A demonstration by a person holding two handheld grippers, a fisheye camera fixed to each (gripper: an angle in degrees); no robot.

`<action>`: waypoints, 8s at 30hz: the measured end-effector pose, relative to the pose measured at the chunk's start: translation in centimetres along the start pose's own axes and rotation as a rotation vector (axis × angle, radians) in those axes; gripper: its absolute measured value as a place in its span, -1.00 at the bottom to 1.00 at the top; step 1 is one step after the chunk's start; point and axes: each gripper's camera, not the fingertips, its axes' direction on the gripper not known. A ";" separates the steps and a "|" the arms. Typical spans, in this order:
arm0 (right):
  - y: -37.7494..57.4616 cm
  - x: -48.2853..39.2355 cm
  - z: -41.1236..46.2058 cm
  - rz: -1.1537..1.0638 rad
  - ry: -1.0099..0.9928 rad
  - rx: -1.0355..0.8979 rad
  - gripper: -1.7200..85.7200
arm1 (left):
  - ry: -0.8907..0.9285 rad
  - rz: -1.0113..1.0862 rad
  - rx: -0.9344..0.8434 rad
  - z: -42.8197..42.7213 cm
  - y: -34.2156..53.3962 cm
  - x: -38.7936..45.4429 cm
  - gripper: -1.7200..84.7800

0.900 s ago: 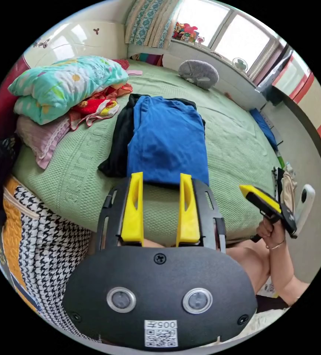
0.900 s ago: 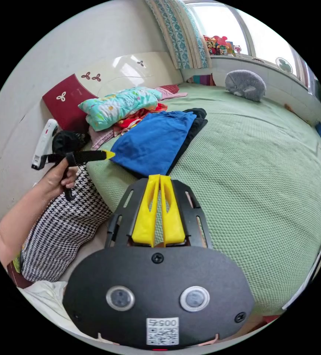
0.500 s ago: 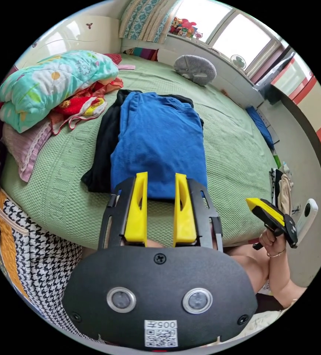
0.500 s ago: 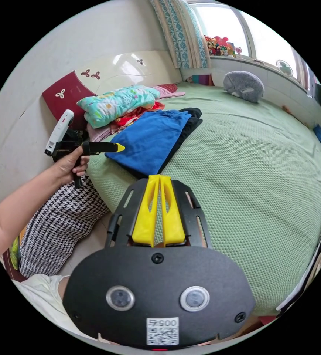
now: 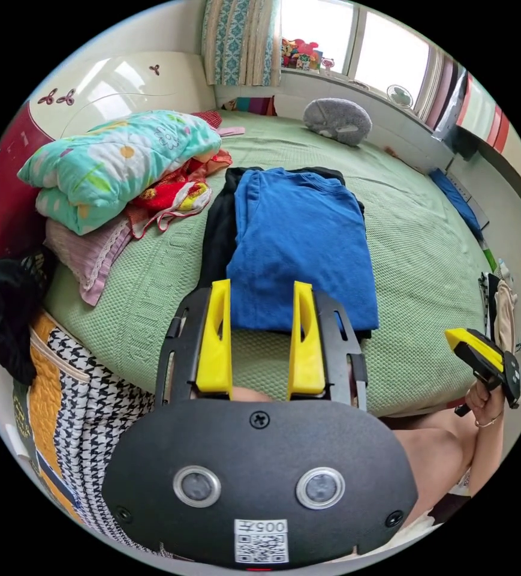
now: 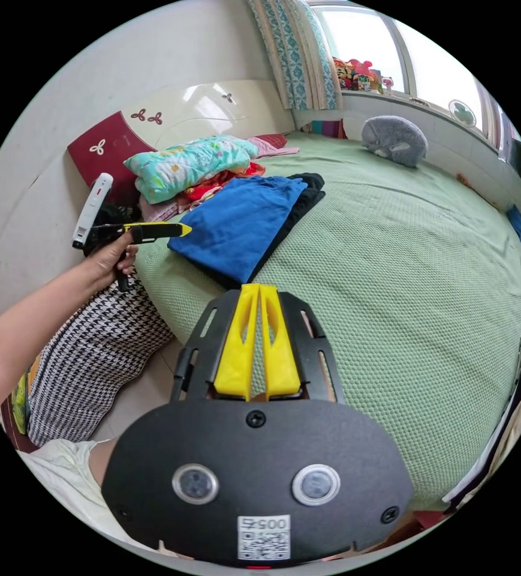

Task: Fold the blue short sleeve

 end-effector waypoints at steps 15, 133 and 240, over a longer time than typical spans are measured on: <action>-1.5 -0.2 1.9 -0.009 -0.006 -0.029 -0.98 | -0.047 0.031 0.049 0.9 0.0 0.5 -0.72; -14.1 21.9 9.1 0.372 0.824 -0.210 -0.93 | 0.332 0.275 -0.038 21.3 -14.5 35.4 -0.83; 0.2 20.3 -11.6 0.340 0.366 -0.081 -0.66 | 0.184 0.412 -0.092 16.6 -14.1 27.1 -0.65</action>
